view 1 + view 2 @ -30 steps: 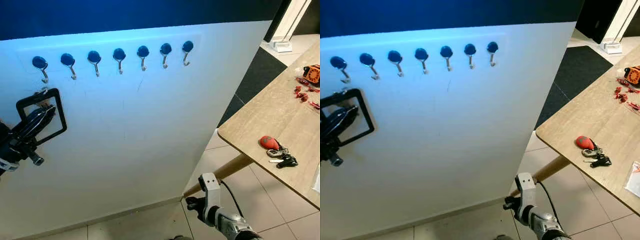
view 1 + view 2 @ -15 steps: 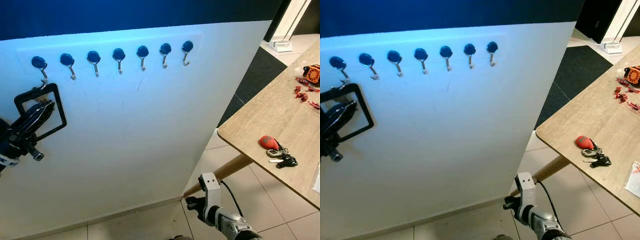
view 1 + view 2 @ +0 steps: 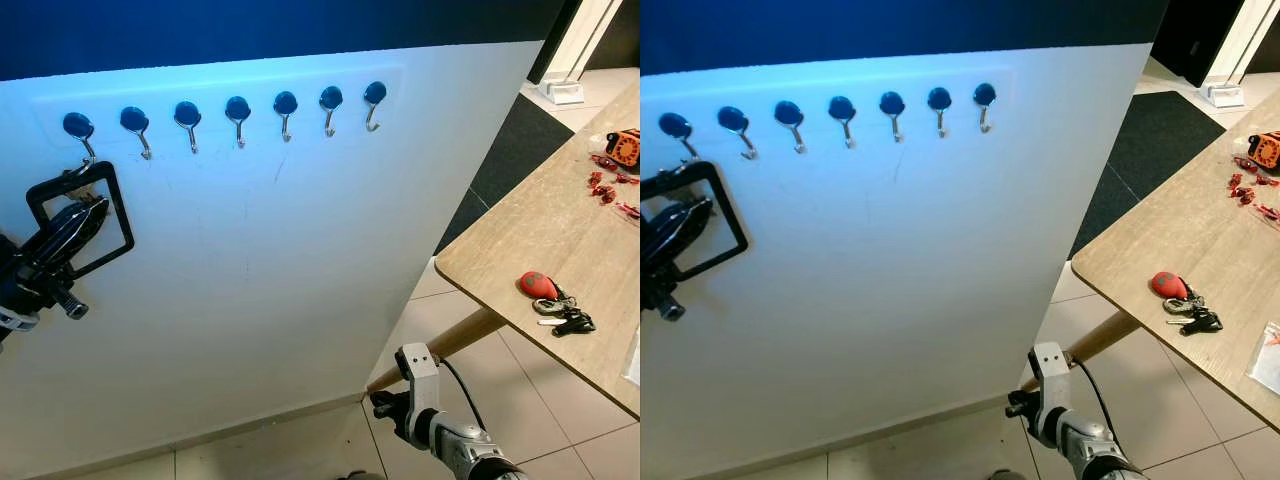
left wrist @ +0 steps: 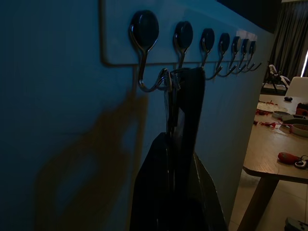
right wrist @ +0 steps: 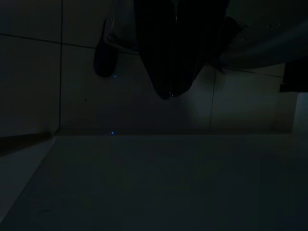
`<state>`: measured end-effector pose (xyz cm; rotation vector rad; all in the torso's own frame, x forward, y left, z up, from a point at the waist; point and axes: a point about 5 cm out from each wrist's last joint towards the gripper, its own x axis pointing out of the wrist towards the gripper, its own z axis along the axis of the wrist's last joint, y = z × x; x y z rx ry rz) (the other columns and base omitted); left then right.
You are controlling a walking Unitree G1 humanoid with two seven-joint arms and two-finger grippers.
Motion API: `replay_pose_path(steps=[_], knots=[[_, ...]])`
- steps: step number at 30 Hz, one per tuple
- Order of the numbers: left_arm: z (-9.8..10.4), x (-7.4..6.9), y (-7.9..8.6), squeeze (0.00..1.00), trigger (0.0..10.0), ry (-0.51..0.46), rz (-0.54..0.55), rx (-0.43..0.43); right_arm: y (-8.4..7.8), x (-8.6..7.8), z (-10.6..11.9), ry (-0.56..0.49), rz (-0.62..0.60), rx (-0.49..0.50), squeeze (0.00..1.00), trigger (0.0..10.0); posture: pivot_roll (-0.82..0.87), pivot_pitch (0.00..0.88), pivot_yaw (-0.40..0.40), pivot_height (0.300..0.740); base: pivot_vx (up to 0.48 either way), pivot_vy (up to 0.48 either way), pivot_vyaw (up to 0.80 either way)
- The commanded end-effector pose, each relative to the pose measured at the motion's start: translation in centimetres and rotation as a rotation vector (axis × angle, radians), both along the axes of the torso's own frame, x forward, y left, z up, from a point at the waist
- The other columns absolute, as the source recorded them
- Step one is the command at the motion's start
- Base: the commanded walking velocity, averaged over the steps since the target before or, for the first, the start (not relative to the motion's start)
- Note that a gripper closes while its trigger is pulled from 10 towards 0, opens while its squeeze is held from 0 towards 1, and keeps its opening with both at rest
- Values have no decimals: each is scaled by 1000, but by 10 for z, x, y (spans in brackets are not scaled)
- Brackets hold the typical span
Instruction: Hang keys on a hook
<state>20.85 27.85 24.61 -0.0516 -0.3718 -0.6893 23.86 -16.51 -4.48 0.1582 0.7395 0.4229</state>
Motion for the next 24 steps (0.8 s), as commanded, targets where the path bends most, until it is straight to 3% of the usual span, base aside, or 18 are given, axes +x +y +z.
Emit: replay_pose_path(steps=[1, 11, 24], knots=[[4, 2, -7, 0, 10000, -3, -31, 23, 0, -5, -4, 18, -12, 6, 0, 10000, 3, 73, -18, 740, 0, 0, 0], [2, 7, -15, 0, 10000, 19, -77, 27, 1, -7, -5, 22, -21, 11, 0, 10000, -1, 76, -8, 740, 0, 0, 0], [4, 10, -11, 0, 10000, 11, -43, 25, 2, -8, -6, 22, -23, 17, 0, 10000, 1, 80, -5, 740, 0, 0, 0]])
